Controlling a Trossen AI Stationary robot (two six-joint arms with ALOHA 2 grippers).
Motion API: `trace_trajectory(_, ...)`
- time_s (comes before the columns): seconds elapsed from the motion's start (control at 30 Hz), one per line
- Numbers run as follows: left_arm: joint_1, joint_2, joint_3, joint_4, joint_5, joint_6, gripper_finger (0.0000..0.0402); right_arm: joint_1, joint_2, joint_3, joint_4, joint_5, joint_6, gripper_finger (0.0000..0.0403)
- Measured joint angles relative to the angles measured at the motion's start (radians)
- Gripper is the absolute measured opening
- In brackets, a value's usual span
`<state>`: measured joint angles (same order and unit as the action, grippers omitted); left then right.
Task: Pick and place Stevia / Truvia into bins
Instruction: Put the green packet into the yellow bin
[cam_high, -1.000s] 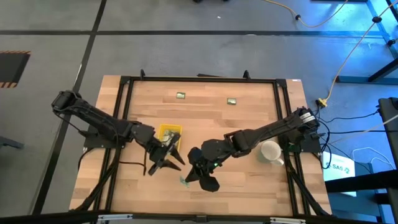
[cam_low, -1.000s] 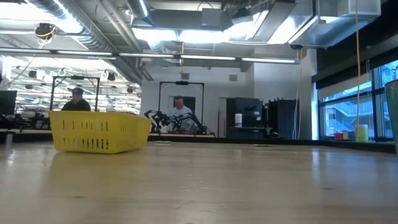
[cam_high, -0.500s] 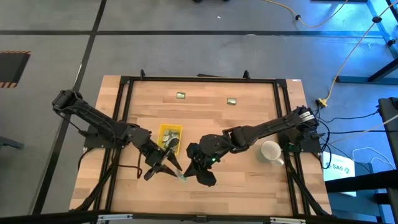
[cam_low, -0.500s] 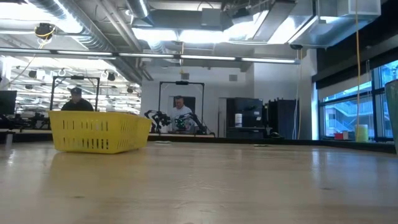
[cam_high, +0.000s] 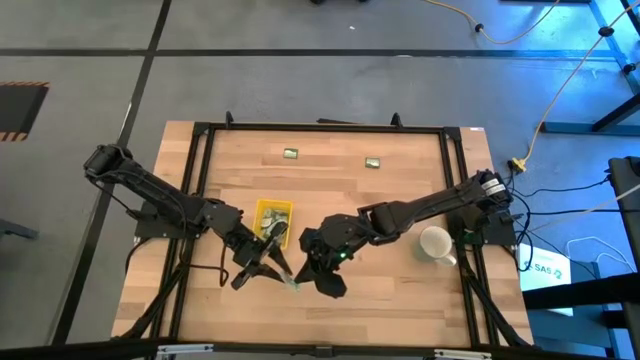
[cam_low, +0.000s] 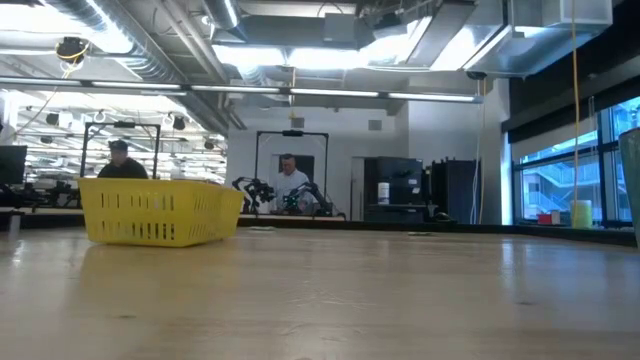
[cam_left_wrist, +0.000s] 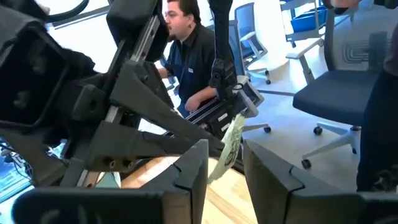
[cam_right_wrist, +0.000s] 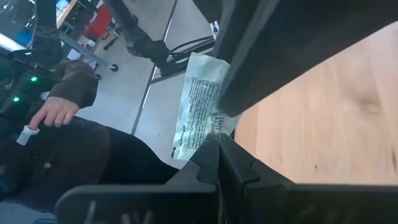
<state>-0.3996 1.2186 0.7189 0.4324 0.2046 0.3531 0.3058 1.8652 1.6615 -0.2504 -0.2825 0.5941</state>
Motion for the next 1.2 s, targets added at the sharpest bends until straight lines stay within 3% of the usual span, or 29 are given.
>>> trace_trajectory(0.33, 0.003, 0.0, 0.0, -0.001, 0.057, -0.004, 0.001, -0.022, 0.0, 0.0, -0.002, 0.001, -0.08, 0.0003)
trace_trajectory(0.43, 0.012, 0.0, 0.0, -0.01, 0.06, -0.047, 0.0006, -0.022, 0.0, 0.0, -0.002, 0.002, -0.158, 0.0014)
trace_trajectory(0.6, 0.048, -0.012, 0.0, -0.077, 0.061, -0.154, 0.0005, -0.037, 0.0, 0.001, -0.052, 0.005, -0.158, 0.0052)
trace_trajectory(0.83, 0.132, -0.093, 0.0, -0.252, 0.056, -0.295, 0.0004, -0.104, -0.001, 0.001, -0.326, 0.123, -0.126, 0.0108)
trace_trajectory(1.07, 0.255, -0.144, 0.0, -0.544, -0.073, -0.534, 0.0004, -0.207, -0.001, 0.002, -0.661, 0.336, -0.133, 0.0114)
trace_trajectory(1.2, 0.349, -0.121, 0.0, -0.713, -0.085, -0.654, 0.0004, -0.287, -0.001, 0.001, -0.766, 0.35, -0.181, 0.0115)
